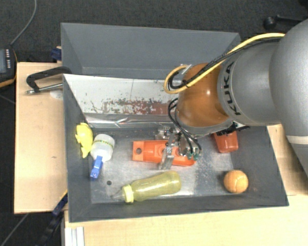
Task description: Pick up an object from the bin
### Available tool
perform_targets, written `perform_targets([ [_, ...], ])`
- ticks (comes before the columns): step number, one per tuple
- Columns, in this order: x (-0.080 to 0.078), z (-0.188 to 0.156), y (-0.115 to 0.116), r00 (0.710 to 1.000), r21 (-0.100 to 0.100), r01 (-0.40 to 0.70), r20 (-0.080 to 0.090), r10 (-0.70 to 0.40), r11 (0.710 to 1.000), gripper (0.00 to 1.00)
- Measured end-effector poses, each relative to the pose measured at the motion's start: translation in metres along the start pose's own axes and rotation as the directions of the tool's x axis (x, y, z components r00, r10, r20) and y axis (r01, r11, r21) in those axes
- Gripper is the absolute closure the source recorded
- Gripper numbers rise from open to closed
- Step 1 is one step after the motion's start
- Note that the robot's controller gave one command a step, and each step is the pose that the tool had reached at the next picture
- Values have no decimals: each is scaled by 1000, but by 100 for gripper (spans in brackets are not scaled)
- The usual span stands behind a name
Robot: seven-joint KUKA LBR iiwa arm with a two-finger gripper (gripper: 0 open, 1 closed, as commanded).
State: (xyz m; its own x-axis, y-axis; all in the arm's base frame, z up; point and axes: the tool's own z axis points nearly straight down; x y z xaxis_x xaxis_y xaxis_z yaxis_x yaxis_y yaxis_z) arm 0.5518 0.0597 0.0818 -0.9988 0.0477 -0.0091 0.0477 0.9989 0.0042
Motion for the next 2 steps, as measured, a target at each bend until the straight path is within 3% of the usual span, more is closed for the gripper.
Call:
perform_targets([
  [2,0,0,0,1000,0,0,0,0,1000,100],
])
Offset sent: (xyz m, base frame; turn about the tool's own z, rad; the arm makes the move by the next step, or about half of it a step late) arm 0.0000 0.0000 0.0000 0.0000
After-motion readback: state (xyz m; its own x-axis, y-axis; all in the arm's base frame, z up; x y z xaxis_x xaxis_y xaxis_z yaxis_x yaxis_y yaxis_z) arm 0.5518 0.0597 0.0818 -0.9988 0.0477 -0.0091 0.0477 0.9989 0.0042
